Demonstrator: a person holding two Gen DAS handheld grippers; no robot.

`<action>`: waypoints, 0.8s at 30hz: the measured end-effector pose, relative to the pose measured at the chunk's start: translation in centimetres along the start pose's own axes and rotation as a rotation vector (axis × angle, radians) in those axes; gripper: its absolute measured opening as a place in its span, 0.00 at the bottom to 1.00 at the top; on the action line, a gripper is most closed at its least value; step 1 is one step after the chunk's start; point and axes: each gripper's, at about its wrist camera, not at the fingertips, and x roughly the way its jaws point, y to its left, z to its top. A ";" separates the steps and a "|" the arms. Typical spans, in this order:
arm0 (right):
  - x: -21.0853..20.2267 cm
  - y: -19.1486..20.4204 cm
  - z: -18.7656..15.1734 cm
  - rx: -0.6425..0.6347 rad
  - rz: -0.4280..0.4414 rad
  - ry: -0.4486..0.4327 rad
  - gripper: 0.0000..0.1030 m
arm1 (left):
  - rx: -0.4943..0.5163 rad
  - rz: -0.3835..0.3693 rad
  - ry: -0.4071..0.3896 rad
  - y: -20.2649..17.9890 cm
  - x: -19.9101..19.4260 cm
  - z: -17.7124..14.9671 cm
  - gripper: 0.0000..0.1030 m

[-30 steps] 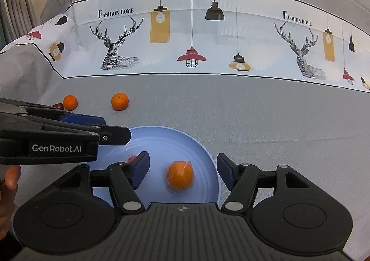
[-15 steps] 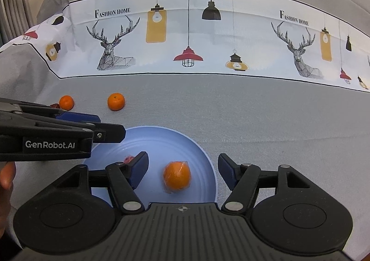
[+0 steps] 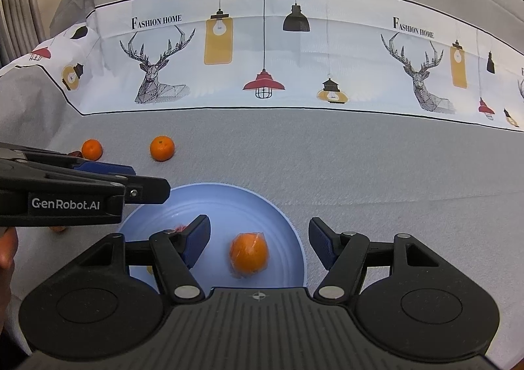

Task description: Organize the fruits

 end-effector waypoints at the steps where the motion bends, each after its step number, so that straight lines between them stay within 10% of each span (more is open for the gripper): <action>1: 0.0 0.0 0.0 0.001 -0.001 -0.001 0.66 | -0.002 0.002 0.000 0.0 0.0 0.0 0.43; 14: 0.3 0.5 0.1 0.006 -0.004 -0.007 0.66 | -0.019 0.025 -0.004 0.6 -0.9 0.3 0.43; 24: 0.5 1.5 1.2 0.062 0.024 -0.051 0.35 | -0.196 0.097 -0.065 5.8 -3.3 1.6 0.19</action>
